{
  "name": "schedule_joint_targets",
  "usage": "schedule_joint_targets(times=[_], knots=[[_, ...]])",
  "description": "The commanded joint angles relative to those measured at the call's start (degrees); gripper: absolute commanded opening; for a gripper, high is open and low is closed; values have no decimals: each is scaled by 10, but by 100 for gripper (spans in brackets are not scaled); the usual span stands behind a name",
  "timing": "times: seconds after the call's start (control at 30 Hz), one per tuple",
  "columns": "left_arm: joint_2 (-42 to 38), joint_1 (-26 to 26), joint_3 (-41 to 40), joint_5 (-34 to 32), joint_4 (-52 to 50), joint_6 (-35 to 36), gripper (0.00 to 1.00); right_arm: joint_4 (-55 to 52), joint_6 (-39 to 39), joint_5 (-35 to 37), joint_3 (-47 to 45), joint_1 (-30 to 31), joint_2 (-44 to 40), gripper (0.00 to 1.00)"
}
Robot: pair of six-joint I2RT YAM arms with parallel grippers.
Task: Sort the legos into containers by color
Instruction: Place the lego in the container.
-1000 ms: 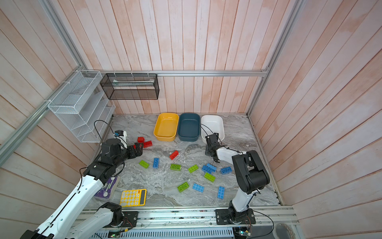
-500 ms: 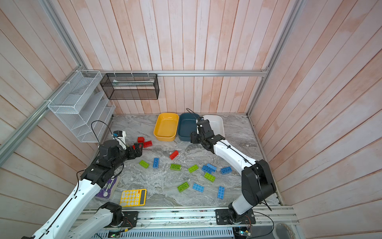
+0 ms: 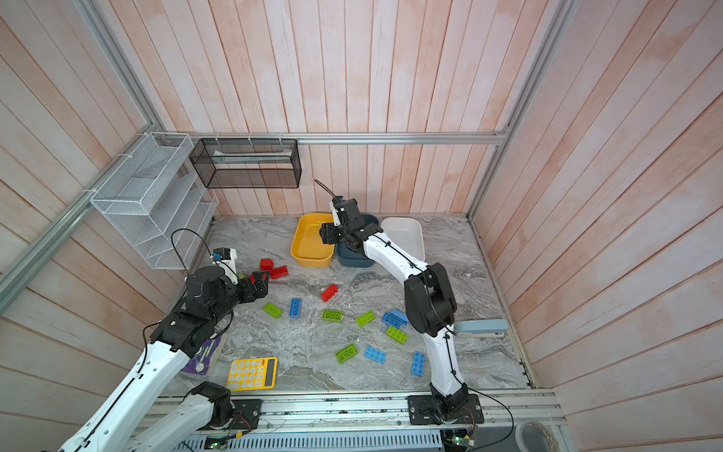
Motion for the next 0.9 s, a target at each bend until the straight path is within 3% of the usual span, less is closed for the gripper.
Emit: schedule_joint_targets(times=[0.0, 0.2, 0.37, 0.53, 0.67, 0.87], knots=[[1, -2, -13, 8, -1, 8, 100, -45, -7, -13, 72, 6, 52, 45], [8, -2, -13, 13, -2, 7, 100, -72, -1, -7, 164, 10, 127, 48], [18, -2, -12, 24, 2, -4, 100, -68, -1, 2, 170, 11, 129, 80], [40, -2, -8, 17, -2, -15, 100, -68, 0, 11, 157, 11, 89, 94], [68, -2, 4, -9, -11, -18, 100, -40, -1, 22, 67, 14, -2, 96], [132, -2, 34, -17, -29, -51, 99, 60, 10, 42, -203, 15, -234, 95]])
